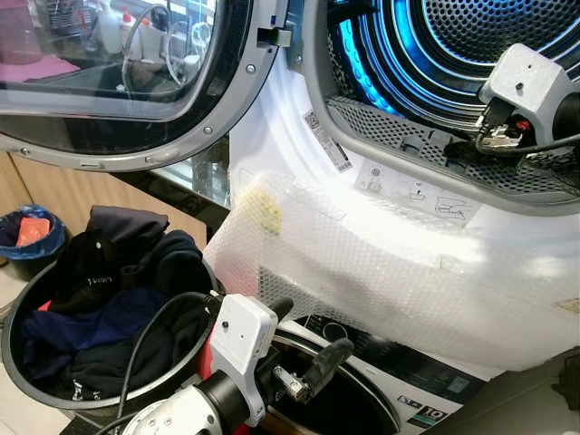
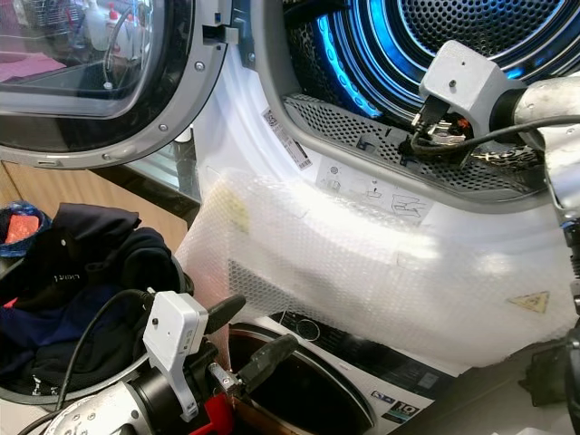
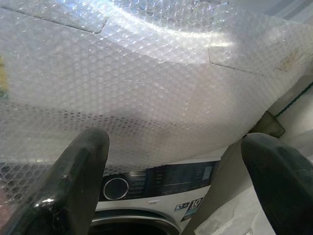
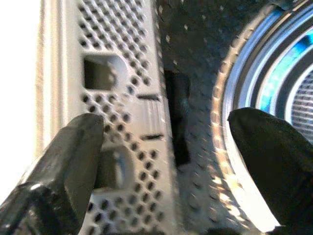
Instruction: Clothes washing
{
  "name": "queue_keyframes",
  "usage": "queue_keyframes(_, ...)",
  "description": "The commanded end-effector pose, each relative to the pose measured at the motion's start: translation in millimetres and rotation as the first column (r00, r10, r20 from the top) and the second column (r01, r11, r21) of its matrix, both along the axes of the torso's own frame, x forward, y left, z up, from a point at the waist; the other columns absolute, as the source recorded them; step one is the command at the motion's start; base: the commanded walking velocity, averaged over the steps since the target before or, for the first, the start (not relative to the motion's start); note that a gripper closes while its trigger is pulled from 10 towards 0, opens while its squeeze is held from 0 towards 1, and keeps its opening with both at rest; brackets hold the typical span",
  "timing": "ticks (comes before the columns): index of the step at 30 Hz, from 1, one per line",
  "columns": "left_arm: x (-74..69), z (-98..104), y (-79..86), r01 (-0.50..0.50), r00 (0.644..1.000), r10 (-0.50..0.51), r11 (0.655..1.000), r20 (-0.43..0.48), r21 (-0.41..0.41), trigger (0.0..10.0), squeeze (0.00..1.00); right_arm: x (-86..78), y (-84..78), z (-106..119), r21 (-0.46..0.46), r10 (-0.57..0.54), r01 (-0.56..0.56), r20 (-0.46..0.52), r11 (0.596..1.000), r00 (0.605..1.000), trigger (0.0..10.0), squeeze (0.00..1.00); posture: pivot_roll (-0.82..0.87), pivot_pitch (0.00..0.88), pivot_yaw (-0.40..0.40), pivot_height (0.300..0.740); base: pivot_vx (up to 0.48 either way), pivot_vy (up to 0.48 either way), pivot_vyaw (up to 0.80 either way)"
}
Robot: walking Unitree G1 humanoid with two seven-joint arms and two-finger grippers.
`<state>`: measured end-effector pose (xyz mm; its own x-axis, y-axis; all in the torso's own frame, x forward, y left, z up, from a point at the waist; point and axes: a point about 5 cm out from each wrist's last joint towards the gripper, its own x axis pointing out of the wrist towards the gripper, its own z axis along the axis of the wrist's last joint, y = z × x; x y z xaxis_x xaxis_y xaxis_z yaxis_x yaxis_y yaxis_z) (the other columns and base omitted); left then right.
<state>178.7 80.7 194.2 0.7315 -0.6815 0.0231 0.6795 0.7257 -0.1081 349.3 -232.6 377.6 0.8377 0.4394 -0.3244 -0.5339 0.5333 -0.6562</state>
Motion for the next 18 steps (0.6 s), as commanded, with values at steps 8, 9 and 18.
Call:
queue_keyframes(8,4.1,2.1,2.5,-0.009,1.000,0.009,1.000,0.020,-0.006,10.0,0.00,-22.1,11.7,-1.6,0.460,0.208,-0.204,0.042,0.864,0.977,10.0,0.00,0.09,0.000,-0.167,0.740,0.000,0.000,0.00)
queue_keyframes(9,7.1,-0.1,6.7,-0.027,0.999,0.026,0.999,0.033,0.022,10.0,0.00,-31.8,14.9,-14.3,0.511,0.262,-0.266,0.081,0.817,0.962,10.0,0.00,0.09,0.000,-0.162,0.740,0.000,0.000,0.00)
queue_keyframes(18,19.2,-9.9,20.0,-0.119,0.991,0.112,0.987,0.071,0.110,10.0,0.00,-55.2,25.5,-50.4,0.689,0.297,-0.354,0.206,0.633,0.932,10.0,0.00,0.10,0.000,-0.138,0.740,0.000,0.000,0.00)
